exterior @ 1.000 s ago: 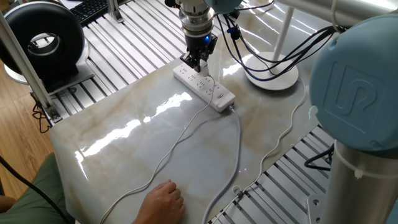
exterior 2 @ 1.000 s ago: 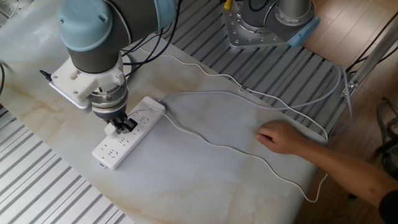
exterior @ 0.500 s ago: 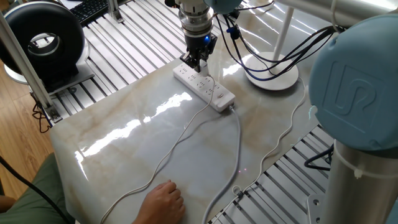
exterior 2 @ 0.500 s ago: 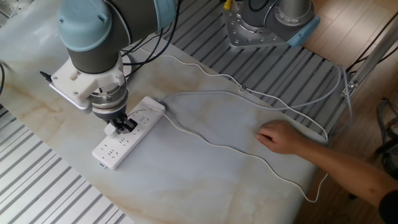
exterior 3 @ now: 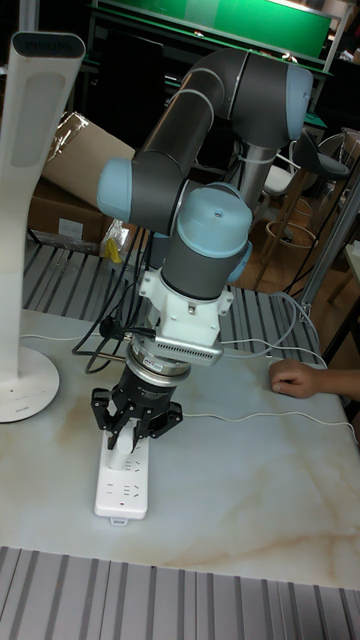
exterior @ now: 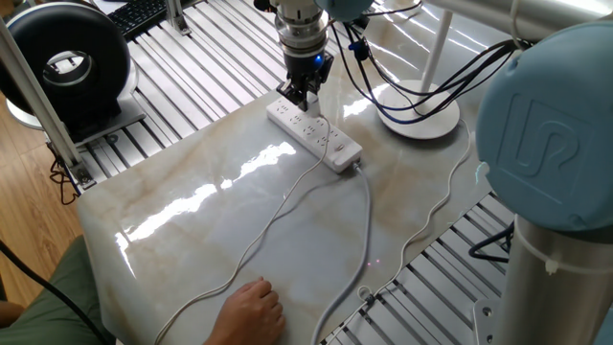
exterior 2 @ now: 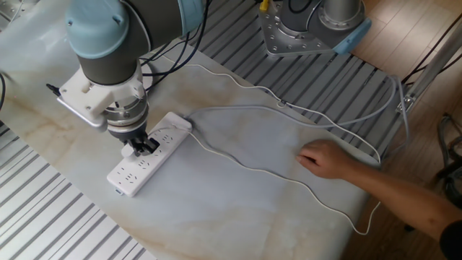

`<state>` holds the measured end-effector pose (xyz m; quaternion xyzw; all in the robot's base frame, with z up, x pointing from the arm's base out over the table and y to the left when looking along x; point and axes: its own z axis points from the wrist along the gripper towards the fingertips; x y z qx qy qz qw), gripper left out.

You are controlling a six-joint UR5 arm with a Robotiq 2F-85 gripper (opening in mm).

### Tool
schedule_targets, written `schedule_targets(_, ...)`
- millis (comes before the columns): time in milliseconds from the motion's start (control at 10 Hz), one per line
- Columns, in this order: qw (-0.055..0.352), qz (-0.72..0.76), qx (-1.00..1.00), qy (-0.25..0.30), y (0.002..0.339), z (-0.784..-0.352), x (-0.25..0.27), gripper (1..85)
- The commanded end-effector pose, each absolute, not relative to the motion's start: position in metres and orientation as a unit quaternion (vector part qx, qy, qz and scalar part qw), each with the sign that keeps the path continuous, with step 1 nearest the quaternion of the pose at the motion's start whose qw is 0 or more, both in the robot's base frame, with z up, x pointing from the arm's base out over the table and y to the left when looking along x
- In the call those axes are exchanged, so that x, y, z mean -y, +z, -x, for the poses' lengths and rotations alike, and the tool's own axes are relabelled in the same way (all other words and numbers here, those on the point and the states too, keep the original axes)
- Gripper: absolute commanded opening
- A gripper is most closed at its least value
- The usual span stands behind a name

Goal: Plug in the power cord of the desk lamp, turn on the socket, and light up the desk lamp

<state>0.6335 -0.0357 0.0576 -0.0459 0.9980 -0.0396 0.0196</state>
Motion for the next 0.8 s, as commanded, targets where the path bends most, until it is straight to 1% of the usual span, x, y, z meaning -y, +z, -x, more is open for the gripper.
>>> schedule_targets(0, 0.021, 0.057, -0.998, -0.019, 0.058, -0.633, 0.032, 1.0)
schedule_targets(400, 0.012, 0.057, -0.998, -0.025, 0.059, -0.629, 0.036, 1.0)
schedule_targets(700, 0.001, 0.050, -0.998, -0.027, 0.075, -0.626, 0.038, 1.0)
